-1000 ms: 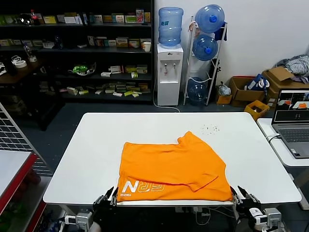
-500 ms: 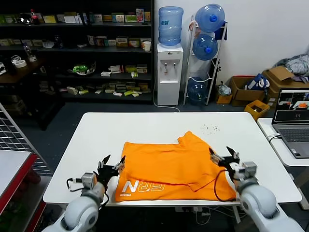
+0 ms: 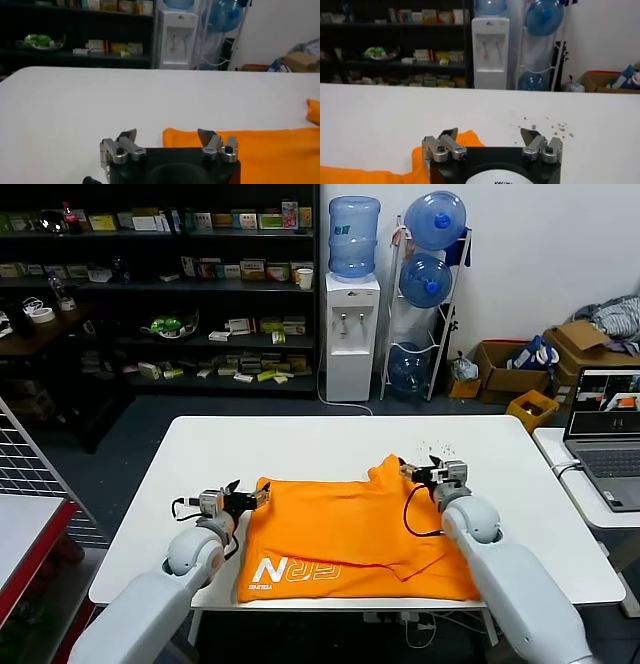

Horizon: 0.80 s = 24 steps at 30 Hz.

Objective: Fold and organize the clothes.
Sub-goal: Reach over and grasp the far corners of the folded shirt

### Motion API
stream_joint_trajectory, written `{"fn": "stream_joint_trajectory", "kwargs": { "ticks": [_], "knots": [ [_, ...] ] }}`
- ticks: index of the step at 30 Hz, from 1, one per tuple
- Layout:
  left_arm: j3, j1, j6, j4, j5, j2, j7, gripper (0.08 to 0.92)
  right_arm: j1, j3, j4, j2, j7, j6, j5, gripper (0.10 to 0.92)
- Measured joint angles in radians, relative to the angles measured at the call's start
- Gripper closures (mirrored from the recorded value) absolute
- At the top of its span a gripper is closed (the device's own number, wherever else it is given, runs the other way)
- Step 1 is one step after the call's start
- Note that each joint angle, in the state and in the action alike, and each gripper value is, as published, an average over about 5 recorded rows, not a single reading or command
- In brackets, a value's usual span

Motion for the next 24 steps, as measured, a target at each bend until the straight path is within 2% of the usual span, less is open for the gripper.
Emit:
{"fn": "stream_joint_trajectory", "kwargs": {
  "ticks": [7,12,15,24],
  "knots": [
    [0.031,-0.059,0.010,0.079,-0.004,-0.024,0.010,0.177,0.051,-0.030,-0.090,0.033,-0.018,-0.008,-0.012,0.211],
    [0.049,-0.082,0.013,0.111,-0.002,-0.036,0.010,0.188,0.068,-0.044,-0.125,0.044,-0.026,-0.017,-0.014,0.313],
    [0.058,-0.091,0.014,0.123,0.000,-0.041,0.008,0.250,0.073,-0.050,-0.139,0.048,-0.032,-0.020,-0.015,0.400],
    [0.080,-0.108,0.007,0.144,0.008,-0.050,0.007,0.509,0.080,-0.060,-0.150,0.049,-0.044,-0.014,-0.017,0.660]
  ]
}}
